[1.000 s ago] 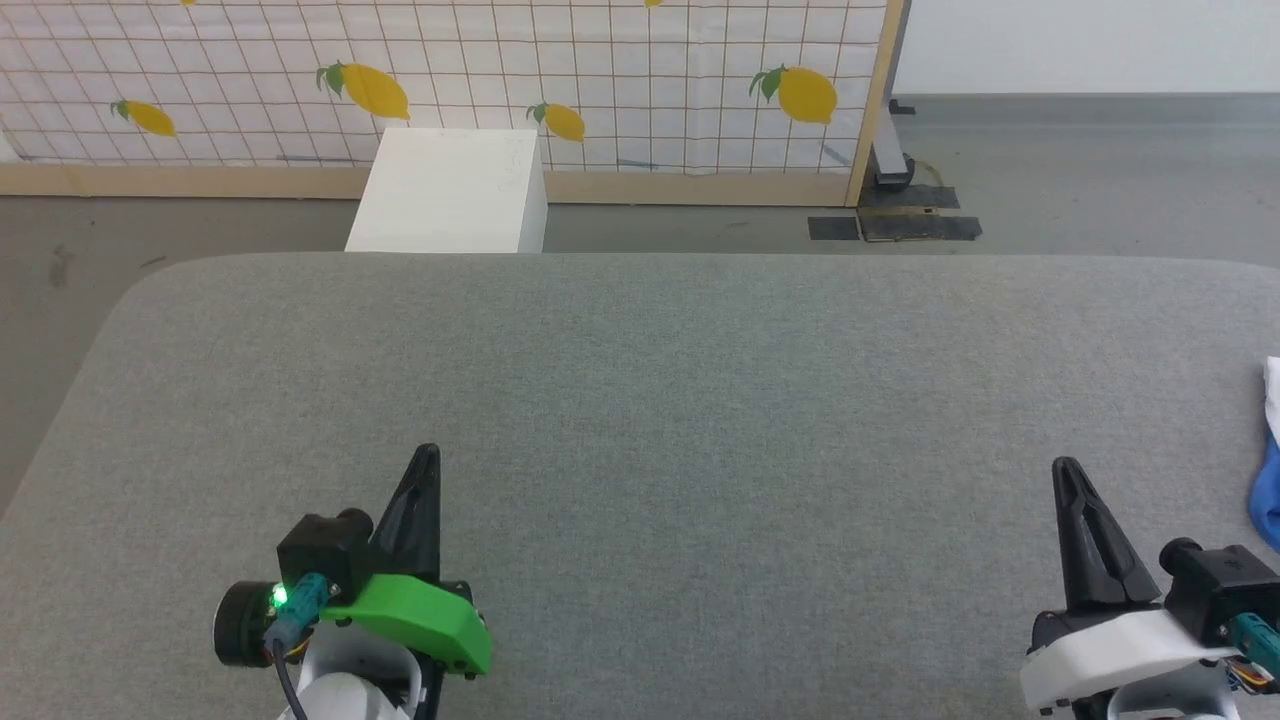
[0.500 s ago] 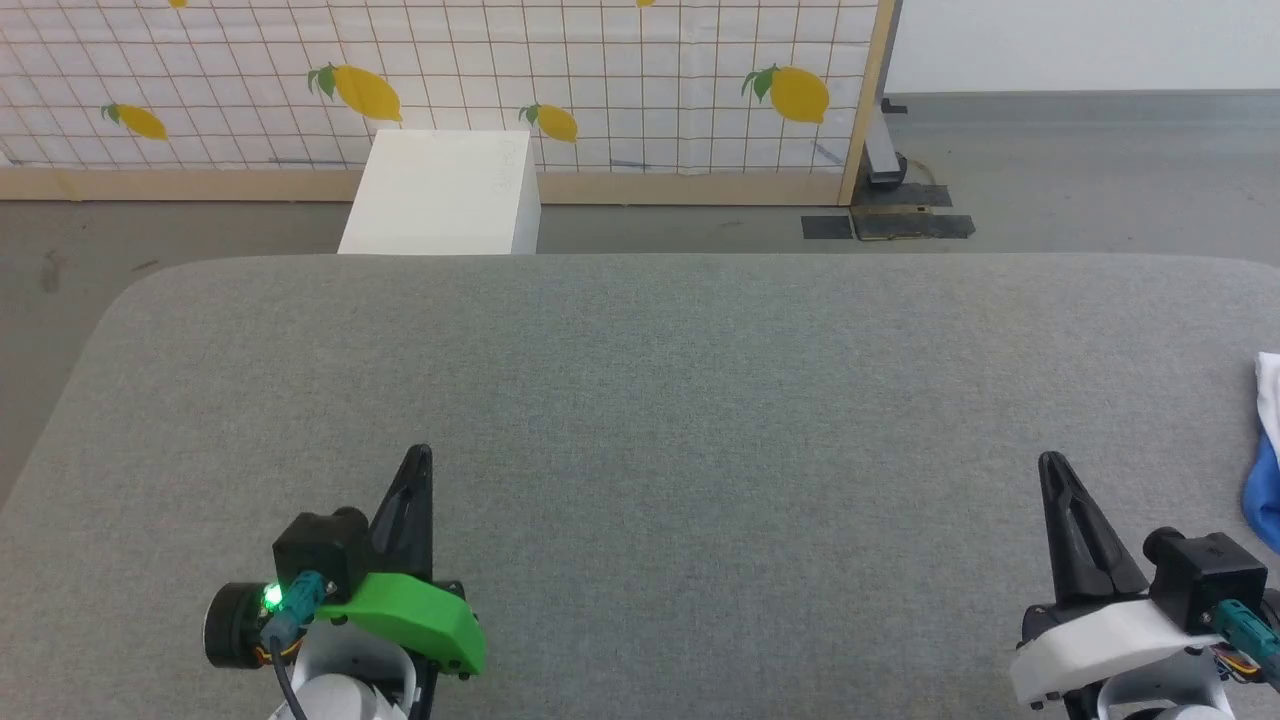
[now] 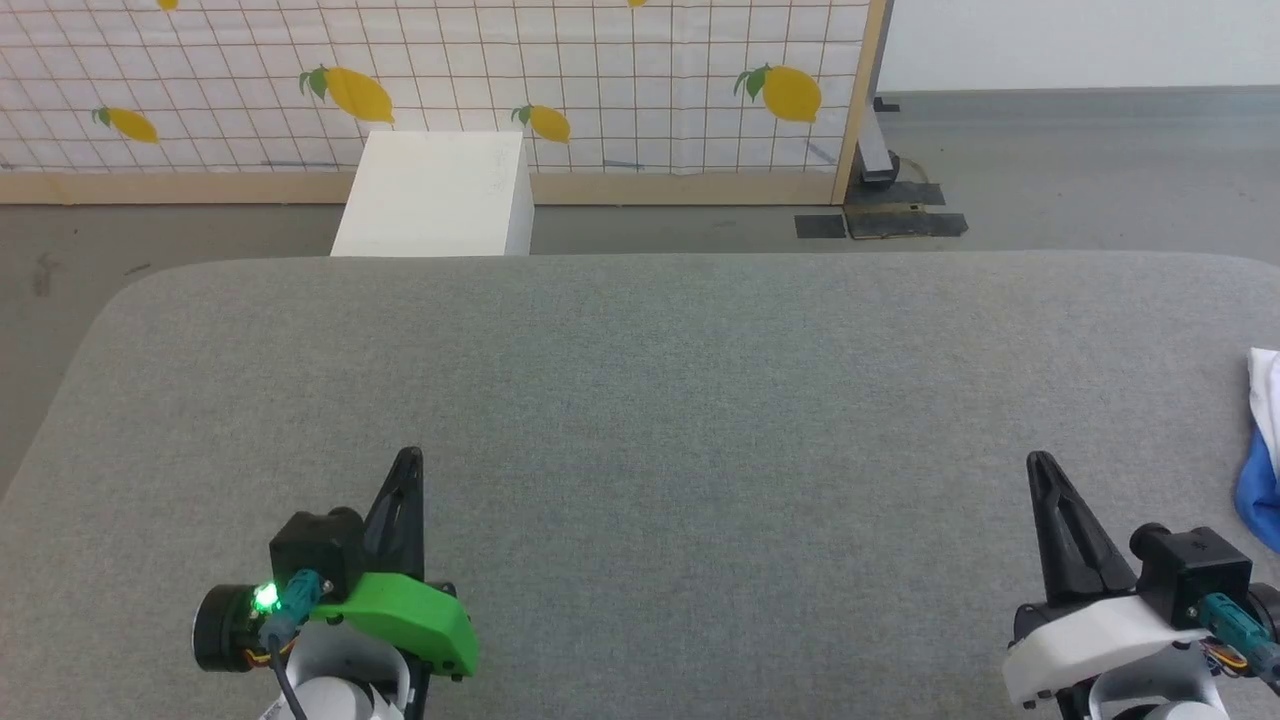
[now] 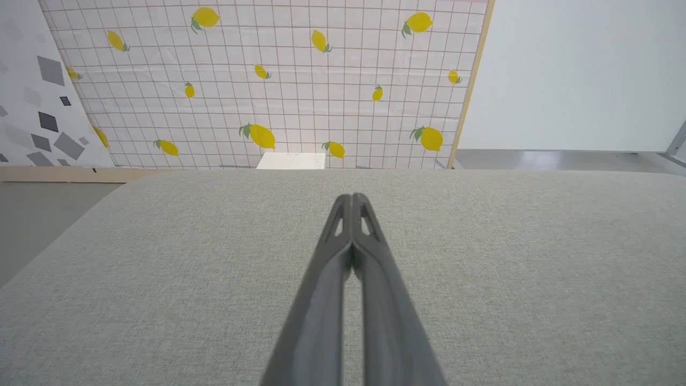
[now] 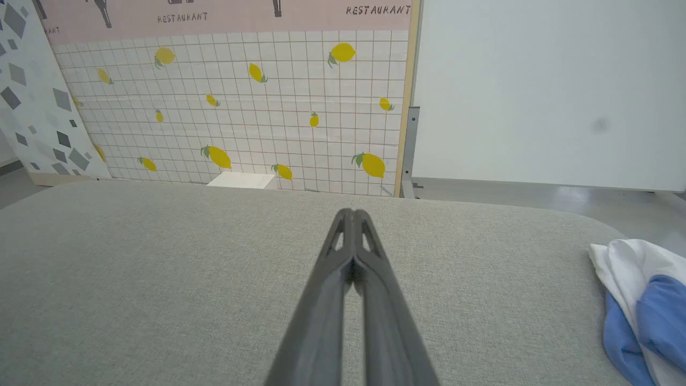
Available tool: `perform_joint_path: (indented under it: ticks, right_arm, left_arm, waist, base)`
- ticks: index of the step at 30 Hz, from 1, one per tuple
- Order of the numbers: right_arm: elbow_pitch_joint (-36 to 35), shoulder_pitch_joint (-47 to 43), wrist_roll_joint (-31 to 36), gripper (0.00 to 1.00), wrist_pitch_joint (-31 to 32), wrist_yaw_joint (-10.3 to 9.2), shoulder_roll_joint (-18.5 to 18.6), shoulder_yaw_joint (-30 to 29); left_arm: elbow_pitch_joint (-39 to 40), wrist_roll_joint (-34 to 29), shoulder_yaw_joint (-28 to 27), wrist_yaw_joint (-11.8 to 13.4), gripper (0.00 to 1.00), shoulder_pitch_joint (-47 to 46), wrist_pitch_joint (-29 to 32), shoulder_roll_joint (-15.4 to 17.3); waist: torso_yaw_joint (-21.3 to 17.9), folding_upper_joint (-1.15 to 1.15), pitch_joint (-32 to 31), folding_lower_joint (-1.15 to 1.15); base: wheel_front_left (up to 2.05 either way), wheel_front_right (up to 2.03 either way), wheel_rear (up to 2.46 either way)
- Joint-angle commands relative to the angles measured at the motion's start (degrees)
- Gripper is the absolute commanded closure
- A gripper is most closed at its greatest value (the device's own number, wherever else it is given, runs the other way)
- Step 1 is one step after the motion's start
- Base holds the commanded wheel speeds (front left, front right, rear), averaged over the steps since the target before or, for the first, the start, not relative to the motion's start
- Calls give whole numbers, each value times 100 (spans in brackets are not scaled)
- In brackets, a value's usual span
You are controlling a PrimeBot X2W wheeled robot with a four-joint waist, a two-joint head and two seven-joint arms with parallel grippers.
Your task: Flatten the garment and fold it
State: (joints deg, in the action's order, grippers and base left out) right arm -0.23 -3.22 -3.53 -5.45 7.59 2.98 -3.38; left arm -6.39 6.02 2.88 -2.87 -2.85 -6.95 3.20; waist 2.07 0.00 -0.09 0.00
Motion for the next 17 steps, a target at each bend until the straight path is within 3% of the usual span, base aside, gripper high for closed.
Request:
perform_joint_path:
  ticks: [1, 17]
  right_arm:
    - [11, 107, 45, 100, 49, -5, -5, 29]
    - [14, 168, 132, 100, 189, -7, -7, 116]
  left_arm:
    - [54, -58, -20, 53, 100, 87, 38, -17]
    - [218, -211, -95, 119, 100, 143, 223, -21]
  waist:
    - [-5, 0, 0, 0]
    - [-62, 0, 3, 0]
  base:
    - [0, 0, 0]
    - [0, 0, 0]
